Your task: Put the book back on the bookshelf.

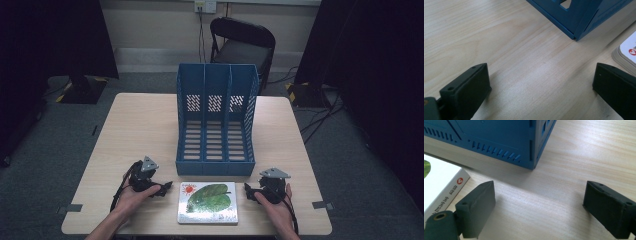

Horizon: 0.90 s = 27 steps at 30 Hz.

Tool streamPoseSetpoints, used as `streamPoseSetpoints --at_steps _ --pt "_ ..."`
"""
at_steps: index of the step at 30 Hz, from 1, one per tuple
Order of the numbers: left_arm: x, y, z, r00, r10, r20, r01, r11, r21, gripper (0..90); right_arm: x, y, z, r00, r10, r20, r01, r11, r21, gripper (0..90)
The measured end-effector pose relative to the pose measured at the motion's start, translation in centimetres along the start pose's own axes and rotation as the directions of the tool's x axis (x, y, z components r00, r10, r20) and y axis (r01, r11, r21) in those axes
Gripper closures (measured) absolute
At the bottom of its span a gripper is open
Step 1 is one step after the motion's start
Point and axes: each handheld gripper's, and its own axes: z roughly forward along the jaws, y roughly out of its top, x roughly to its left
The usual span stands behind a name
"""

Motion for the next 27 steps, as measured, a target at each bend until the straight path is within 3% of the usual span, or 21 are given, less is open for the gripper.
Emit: streamPoseSetpoints --at_steps 4,6,8,11,13,17,19,22,25,27 --pt "0.1 0.1 -0.3 0.9999 -0.012 -0.004 0.012 0.9999 -0.003 6.1 0.1 0.0 0.0 0.9999 0.009 0.010 -0.009 1.000 0.001 9.9" --pt "0.4 0.1 -0.6 0.9990 -0.032 0.032 0.033 0.9992 -0.024 18.3 0.1 0.0 -0.1 0.9999 0.008 0.010 -0.009 1.000 0.008 9.9" --pt "0.5 0.1 -0.8 0.9984 -0.041 0.038 0.042 0.9990 -0.019 18.1 0.2 0.1 -0.1 0.9999 0.009 0.011 -0.009 1.000 0.018 10.0" --pt "0.3 0.2 -1.3 0.9982 -0.027 0.053 0.029 0.9990 -0.035 19.5 0.4 0.5 -0.6 0.9998 0.003 -0.017 -0.003 0.999 0.051 17.1" --pt "0.0 0.4 -1.9 0.9981 -0.008 0.062 0.011 0.9988 -0.048 22.0 0.6 0.6 -1.0 0.9995 0.001 -0.033 0.001 0.999 0.040 16.8" --pt "-1.1 0.8 -3.0 0.9915 -0.019 0.129 0.027 0.9978 -0.061 24.5 1.3 0.8 -1.9 0.9974 -0.017 -0.070 0.018 1.000 0.021 17.2" --pt "-1.7 1.1 -3.4 0.9899 -0.005 0.142 0.013 0.9983 -0.057 27.1 1.6 0.9 -2.4 0.9955 -0.010 -0.094 0.011 1.000 0.008 19.9" --pt "-2.7 1.3 -3.3 0.9823 -0.007 0.187 0.015 0.9991 -0.040 29.8 2.2 1.0 -3.4 0.9910 -0.019 -0.132 0.016 1.000 -0.022 20.2" --pt "-3.5 1.3 -2.9 0.9663 -0.024 0.256 0.027 0.9996 -0.010 31.2 2.7 0.7 -4.1 0.9839 -0.048 -0.172 0.042 0.999 -0.033 21.5" --pt "-4.1 1.4 -2.8 0.9602 -0.014 0.279 0.015 0.9999 -0.001 32.0 3.0 0.6 -4.3 0.9788 -0.054 -0.198 0.050 0.998 -0.026 22.4"
